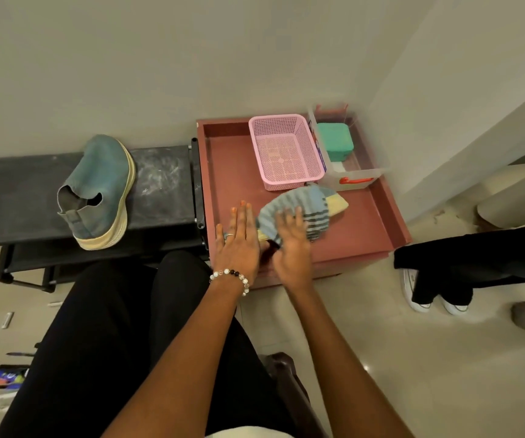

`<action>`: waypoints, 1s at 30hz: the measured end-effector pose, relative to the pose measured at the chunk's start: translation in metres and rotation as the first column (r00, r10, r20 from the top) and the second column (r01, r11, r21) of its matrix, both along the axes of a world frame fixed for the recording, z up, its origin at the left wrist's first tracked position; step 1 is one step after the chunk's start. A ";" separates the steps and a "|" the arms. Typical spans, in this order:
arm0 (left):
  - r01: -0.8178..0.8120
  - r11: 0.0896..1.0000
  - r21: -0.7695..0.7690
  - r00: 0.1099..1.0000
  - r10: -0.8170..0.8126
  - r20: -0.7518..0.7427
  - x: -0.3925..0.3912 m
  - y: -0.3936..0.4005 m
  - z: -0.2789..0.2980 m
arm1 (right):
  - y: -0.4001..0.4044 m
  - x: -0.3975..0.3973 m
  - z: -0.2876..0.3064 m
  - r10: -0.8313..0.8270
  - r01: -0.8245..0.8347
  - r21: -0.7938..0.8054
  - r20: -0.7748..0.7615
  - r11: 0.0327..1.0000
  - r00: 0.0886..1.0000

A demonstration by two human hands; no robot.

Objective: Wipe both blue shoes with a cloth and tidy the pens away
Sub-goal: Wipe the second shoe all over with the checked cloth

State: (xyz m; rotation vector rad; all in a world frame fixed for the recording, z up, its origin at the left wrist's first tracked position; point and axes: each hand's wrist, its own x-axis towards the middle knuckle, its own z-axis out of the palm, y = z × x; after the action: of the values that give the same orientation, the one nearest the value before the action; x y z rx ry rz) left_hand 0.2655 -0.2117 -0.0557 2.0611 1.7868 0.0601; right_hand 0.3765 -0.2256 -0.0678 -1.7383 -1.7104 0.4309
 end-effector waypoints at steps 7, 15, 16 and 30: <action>0.038 0.999 -0.014 0.999 -0.038 0.029 -0.002 -0.006 0.000 | 0.001 0.057 0.002 0.455 -0.479 0.008 0.295 0.878 0.840; 0.023 0.999 -0.033 0.997 -0.020 0.080 -0.003 -0.002 0.002 | 0.043 0.132 0.004 0.283 -0.280 -0.057 0.318 0.958 0.905; 0.023 0.999 -0.035 0.996 -0.019 0.092 -0.003 -0.002 0.002 | 0.044 0.128 0.003 0.220 -0.219 -0.040 0.308 0.975 0.925; 0.067 0.998 -0.006 0.998 -0.067 -0.008 -0.003 -0.008 0.003 | -0.013 0.020 0.007 0.229 -0.288 0.109 0.375 0.952 0.898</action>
State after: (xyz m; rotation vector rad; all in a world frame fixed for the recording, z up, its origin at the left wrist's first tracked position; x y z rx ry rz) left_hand 0.2627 -0.2195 -0.0530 2.1182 1.7195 0.0270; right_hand 0.3970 -0.2383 -0.0611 -1.5432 -2.1866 0.0809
